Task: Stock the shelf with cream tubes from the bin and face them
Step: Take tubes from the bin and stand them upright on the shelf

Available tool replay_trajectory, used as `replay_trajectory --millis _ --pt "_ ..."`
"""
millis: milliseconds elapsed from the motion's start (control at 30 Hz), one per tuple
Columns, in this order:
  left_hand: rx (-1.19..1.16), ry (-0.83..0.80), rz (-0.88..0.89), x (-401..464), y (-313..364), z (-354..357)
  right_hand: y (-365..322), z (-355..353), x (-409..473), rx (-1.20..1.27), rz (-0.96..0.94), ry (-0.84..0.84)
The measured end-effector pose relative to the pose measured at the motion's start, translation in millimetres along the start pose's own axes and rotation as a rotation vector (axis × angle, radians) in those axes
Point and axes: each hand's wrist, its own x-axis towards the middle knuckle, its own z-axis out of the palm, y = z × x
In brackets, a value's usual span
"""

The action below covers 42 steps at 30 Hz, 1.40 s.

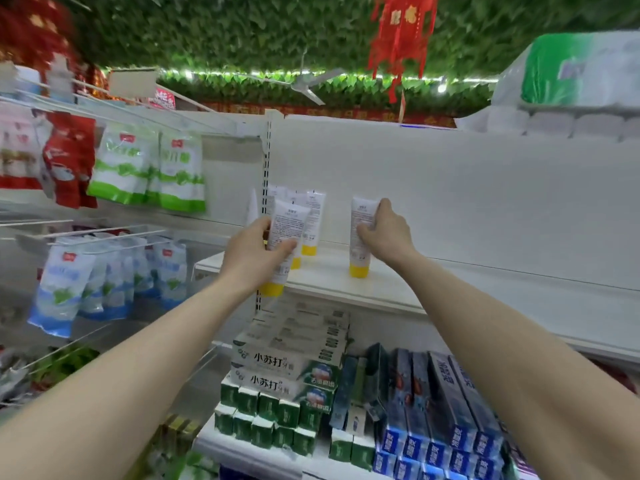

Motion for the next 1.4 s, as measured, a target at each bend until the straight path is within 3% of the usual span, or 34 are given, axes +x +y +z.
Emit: replay_trajectory --millis 167,667,967,1400 --pt "-0.038 -0.016 0.029 27 -7 17 14 29 32 0.055 0.010 0.101" --pt "-0.142 -0.064 0.076 54 5 62 15 44 71 -0.018 -0.187 0.004" --pt "-0.248 -0.118 0.047 63 10 99 42 9 67 -0.342 -0.362 0.035" --pt "-0.275 -0.231 0.043 61 -2 101 47 -8 42 -0.575 -0.365 0.044"
